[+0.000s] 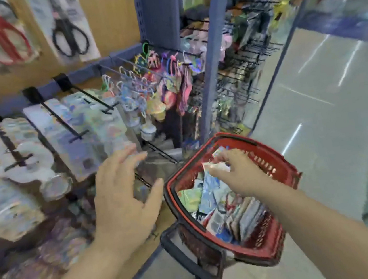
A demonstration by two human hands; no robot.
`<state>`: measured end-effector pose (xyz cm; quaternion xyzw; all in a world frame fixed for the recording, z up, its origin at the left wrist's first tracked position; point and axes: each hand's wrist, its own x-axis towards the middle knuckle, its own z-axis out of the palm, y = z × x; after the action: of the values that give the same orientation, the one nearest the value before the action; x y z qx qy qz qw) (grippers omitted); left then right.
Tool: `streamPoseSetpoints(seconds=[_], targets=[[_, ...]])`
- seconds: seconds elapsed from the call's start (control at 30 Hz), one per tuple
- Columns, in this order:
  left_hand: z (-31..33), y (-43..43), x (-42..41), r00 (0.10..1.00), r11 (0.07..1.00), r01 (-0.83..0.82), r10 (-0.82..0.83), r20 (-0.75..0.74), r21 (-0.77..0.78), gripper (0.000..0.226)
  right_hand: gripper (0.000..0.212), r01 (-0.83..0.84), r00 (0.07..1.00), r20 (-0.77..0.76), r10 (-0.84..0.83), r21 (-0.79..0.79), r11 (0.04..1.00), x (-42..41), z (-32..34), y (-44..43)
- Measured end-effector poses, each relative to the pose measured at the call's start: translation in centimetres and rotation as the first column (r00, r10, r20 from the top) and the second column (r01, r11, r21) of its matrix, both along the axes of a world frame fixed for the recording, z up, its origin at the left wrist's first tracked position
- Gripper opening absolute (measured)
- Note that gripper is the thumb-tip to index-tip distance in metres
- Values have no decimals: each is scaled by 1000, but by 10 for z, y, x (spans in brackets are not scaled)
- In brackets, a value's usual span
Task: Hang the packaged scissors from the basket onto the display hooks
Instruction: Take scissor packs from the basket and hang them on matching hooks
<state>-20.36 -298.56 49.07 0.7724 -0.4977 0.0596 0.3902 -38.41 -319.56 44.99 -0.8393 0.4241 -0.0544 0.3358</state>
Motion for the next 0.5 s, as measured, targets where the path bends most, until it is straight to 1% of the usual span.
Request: streamPoseSetpoints(seconds=[0.07,0.1,0.2,0.27,0.3,0.37,0.4,0.5], targets=[[-37,-8,-19,992,978,96,-79,-99,185,53,51,34,992,-126,-30,32,999,-37,-26,-2],[-56,-12,-27,985,953,140,-105,-138,270,55,55,51,983,-181,-40,57,997,-52,-35,-2],[-106,-24,-47,965,826,253,-182,-186,503,65,45,131,957,-273,-95,117,984,-90,-63,-6],[-130,-35,-58,962,764,272,-196,-190,585,68,35,146,951,-294,-101,137,980,-107,-81,-15],[-138,-43,-64,962,749,271,-198,-186,604,68,31,141,948,-305,-90,150,979,-114,-90,-21],[-152,-63,-75,962,719,273,-202,-184,639,71,30,118,940,-336,-53,176,977,-123,-107,-40],[-155,-75,-82,960,691,279,-200,-195,667,74,34,95,932,-363,-23,181,979,-127,-117,-52],[-174,-116,-105,949,608,314,-192,-249,729,78,62,-34,877,-465,119,185,982,-132,-145,-93]])
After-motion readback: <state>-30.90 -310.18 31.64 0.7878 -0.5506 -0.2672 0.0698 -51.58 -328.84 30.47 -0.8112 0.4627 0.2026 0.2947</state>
